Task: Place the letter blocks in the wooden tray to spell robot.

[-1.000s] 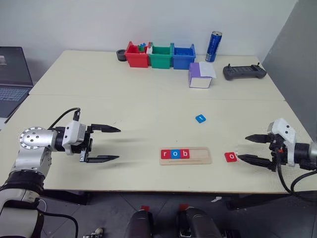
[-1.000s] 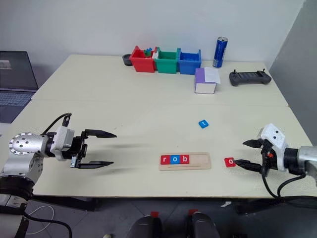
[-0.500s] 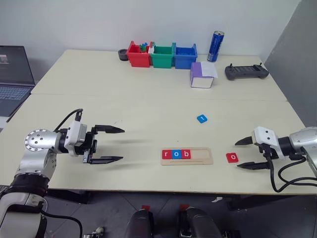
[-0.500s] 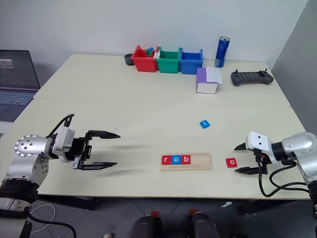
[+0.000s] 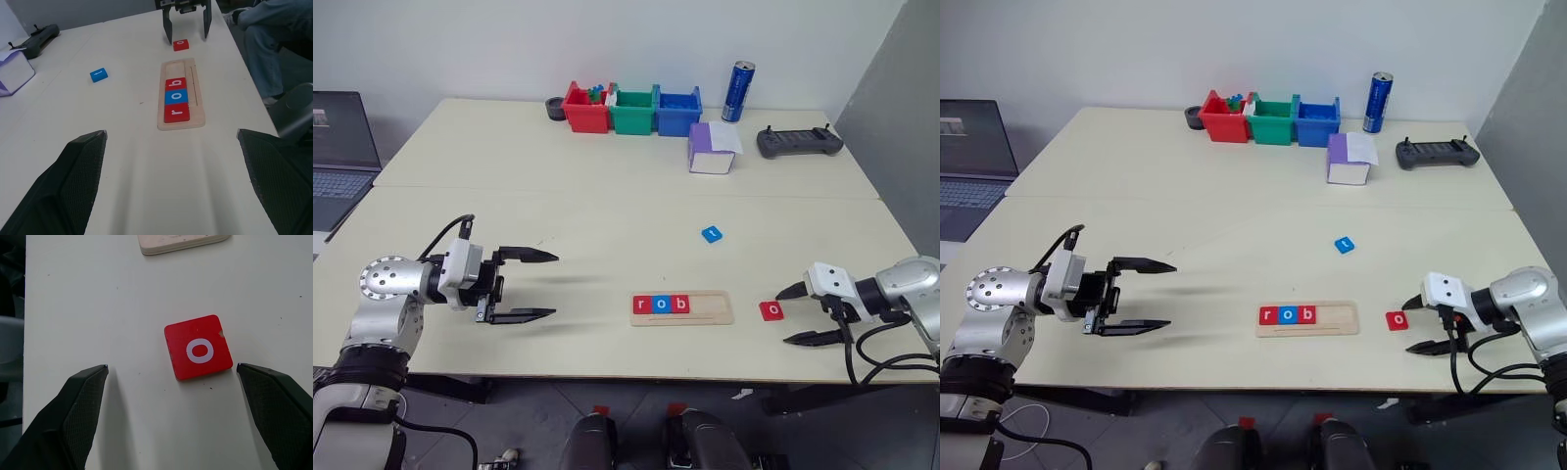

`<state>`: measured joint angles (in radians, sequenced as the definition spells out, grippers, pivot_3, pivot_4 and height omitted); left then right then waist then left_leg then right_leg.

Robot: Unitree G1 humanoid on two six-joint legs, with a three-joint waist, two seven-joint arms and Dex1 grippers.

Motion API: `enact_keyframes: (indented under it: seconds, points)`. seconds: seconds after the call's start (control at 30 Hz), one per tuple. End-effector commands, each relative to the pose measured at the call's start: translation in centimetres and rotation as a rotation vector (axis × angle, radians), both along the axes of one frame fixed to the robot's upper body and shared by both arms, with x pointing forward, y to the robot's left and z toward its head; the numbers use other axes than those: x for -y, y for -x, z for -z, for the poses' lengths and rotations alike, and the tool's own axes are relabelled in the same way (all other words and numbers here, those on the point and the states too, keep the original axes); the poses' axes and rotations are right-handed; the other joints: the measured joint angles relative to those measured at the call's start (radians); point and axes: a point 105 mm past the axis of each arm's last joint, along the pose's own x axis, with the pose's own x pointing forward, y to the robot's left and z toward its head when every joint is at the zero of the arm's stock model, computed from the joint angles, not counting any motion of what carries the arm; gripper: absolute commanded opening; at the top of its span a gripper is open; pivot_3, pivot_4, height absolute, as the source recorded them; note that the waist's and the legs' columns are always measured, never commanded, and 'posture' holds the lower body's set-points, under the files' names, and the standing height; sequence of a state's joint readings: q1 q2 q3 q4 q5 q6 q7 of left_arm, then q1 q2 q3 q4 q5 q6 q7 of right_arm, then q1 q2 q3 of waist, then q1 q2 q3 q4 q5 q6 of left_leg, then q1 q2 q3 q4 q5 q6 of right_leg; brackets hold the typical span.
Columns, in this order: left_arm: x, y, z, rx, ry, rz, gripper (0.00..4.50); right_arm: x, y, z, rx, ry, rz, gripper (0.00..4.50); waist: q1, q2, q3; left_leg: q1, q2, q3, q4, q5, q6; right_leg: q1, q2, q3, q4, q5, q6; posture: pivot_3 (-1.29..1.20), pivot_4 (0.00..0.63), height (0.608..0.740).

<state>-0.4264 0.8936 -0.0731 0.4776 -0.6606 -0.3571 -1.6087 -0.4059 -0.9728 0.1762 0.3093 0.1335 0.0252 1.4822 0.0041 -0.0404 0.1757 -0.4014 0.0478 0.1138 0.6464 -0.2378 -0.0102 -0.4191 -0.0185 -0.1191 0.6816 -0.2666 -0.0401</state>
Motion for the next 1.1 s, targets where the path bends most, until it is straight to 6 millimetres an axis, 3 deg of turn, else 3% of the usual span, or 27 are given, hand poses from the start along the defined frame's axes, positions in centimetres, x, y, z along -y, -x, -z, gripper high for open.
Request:
enact_keyframes:
  seconds: [0.03,0.63,0.73,0.87,0.97,1.1]
  points:
    - [0.1,-0.1,-1.2,0.056,0.003,0.011,4.5,0.0,-0.1,-0.9,0.025,0.004,-0.027,4.48,0.0,0.0,0.0,0.0,0.0,0.0,0.0,0.0,0.0,0.0,0.0,0.0,0.0,0.0,0.0,0.0,0.15,0.74]
    - [-0.1,-0.2,-1.3,0.067,-0.007,0.002,4.5,-0.6,-1.0,0.4,0.034,0.014,-0.045,4.48,-0.002,0.0,0.0,0.001,0.0,0.0,0.0,0.0,0.0,0.0,0.0,0.0,0.0,0.0,0.0,0.0,0.15,0.74]
    - [-0.1,-0.2,-1.4,0.069,-0.008,0.002,4.5,-1.1,-1.7,0.7,0.049,-0.004,-0.032,3.96,-0.006,0.0,0.0,0.001,0.0,0.0,0.0,0.0,0.0,0.001,0.0,0.0,0.001,0.0,0.0,0.0,0.15,0.74]
    - [0.0,-0.1,-1.4,0.072,-0.006,0.006,4.5,-1.2,-1.3,0.8,0.027,-0.003,-0.056,2.56,-0.004,0.0,0.0,0.002,0.0,0.0,0.0,0.0,0.0,0.002,0.0,0.0,0.001,0.0,0.0,0.0,0.15,0.74]
    - [-0.1,-0.1,-1.4,0.072,-0.006,0.005,4.5,-2.2,-1.3,-1.1,0.0,-0.081,-0.041,1.59,-0.004,0.0,0.0,0.002,0.0,0.0,0.0,0.0,0.0,0.002,0.0,0.0,0.001,0.0,0.0,0.0,0.15,0.74]
    - [-0.1,0.0,-1.4,0.074,-0.007,0.004,4.5,-4.1,-1.4,-4.6,0.04,-0.146,-0.06,1.45,-0.004,0.001,0.0,0.001,0.0,0.0,0.0,0.0,0.0,0.001,0.0,0.0,0.001,0.0,0.0,0.0,0.15,0.74]
